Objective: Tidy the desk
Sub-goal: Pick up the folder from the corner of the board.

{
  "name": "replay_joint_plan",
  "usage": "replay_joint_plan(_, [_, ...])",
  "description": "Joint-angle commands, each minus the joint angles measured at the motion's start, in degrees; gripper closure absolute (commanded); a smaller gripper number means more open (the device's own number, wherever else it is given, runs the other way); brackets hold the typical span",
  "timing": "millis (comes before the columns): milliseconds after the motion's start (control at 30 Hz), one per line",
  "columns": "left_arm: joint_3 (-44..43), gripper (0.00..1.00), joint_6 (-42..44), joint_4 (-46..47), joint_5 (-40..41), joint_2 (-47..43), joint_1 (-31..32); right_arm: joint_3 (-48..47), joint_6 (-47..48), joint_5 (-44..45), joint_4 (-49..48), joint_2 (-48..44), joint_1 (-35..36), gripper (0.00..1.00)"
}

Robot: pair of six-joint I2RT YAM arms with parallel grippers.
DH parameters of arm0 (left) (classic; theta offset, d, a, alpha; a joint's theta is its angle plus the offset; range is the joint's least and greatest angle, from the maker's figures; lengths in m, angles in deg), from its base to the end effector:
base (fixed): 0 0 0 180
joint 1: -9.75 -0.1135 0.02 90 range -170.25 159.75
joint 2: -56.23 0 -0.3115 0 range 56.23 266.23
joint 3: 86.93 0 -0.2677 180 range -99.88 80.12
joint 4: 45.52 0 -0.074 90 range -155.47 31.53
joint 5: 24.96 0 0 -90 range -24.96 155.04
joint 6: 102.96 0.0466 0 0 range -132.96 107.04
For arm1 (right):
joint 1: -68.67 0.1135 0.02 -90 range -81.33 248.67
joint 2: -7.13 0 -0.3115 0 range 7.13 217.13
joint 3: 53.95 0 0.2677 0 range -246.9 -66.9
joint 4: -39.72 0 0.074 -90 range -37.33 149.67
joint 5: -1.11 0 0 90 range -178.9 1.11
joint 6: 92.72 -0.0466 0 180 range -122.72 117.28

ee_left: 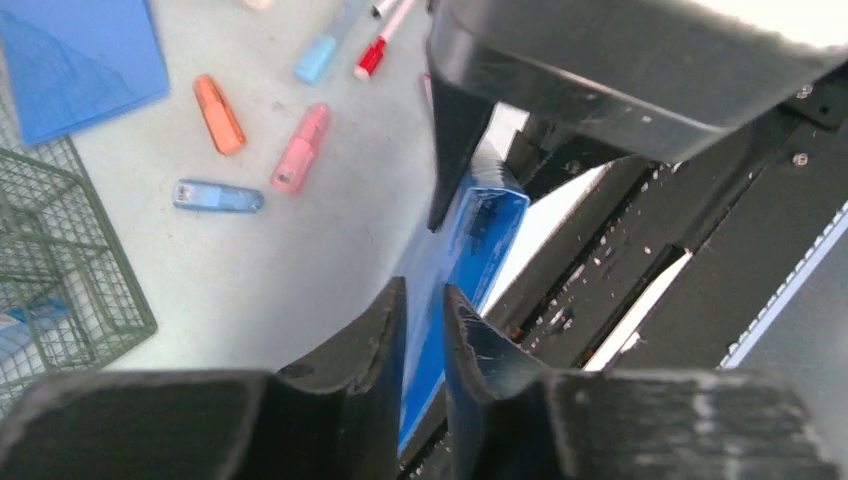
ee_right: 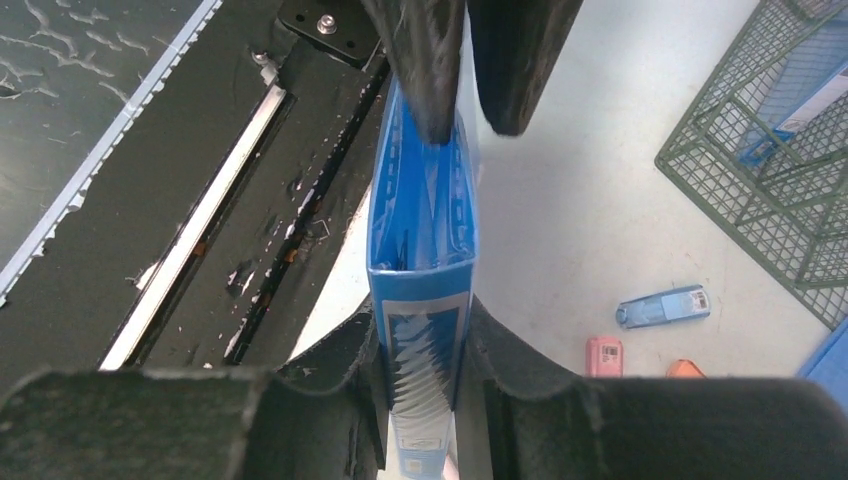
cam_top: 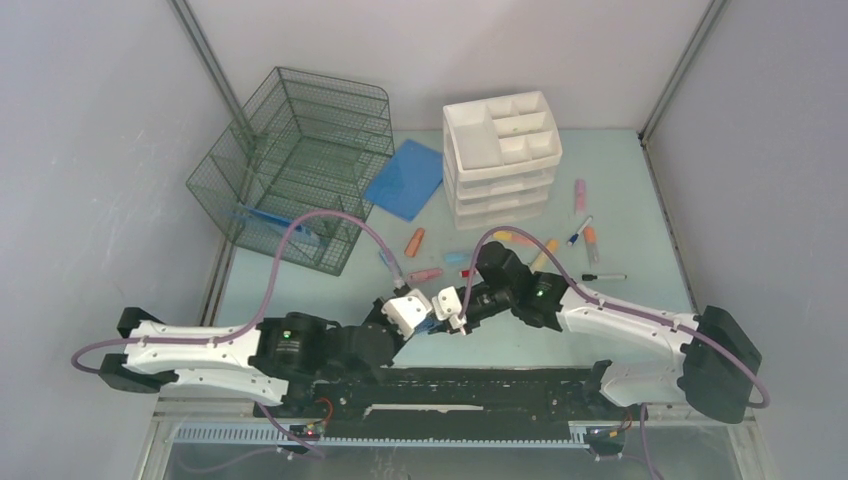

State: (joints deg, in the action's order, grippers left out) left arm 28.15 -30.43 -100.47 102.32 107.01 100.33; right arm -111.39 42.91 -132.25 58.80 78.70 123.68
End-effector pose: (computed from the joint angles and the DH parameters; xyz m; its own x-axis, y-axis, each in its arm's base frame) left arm 0.0265 -0.1670 0.3476 -0.2339 0.4882 -0.8408 0.7654 0.6258 0.1504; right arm 0.1294 0.2407 0.2846 0.4416 -0.2754 -0.8539 -0.8714 -0.3583 -0.3351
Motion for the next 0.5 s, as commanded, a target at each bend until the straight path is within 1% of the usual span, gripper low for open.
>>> replay_joint_plan(0, [-1.6,0.6,-1.0,3.3,5.4,-5.9,-0.2,0.0,-1.3,-2.7,-0.8,-2.8,-1.6,1.0])
replay_joint_plan(133, [-1.3,0.24,-0.1,7.0,8.1,-12.8,-1.4,-1.2,-0.4,-6.4,2.4,-3.8,-4.1,1.0])
replay_joint_plan(233, [-0.7,0.04,2.0,11.7,6.5,-18.7,-5.4,-2.3,-0.7,-8.9,4.7,-4.6,-6.1,1.0])
replay_joint_plan(267, [-0.7,0.01,3.0,13.3,4.4,-20.2,-7.6,-2.5,-1.3,-9.7,4.7,-4.9,-7.2,1.0])
replay_joint_plan(333, [-1.7,0.0,4.3,15.4,-0.6,-22.3,-13.2,-2.7,-3.5,-11.3,3.9,-5.6,-8.6,1.0])
replay_joint_plan(400, [-4.2,0.0,5.3,14.9,-5.3,-21.8,-19.1,-3.3,-5.9,-11.8,3.2,-6.0,-9.9,1.0])
replay_joint_plan(467, [-7.6,0.0,6.6,13.1,-9.8,-19.2,-25.1,-4.6,-8.6,-12.3,2.9,-6.0,-11.3,1.0])
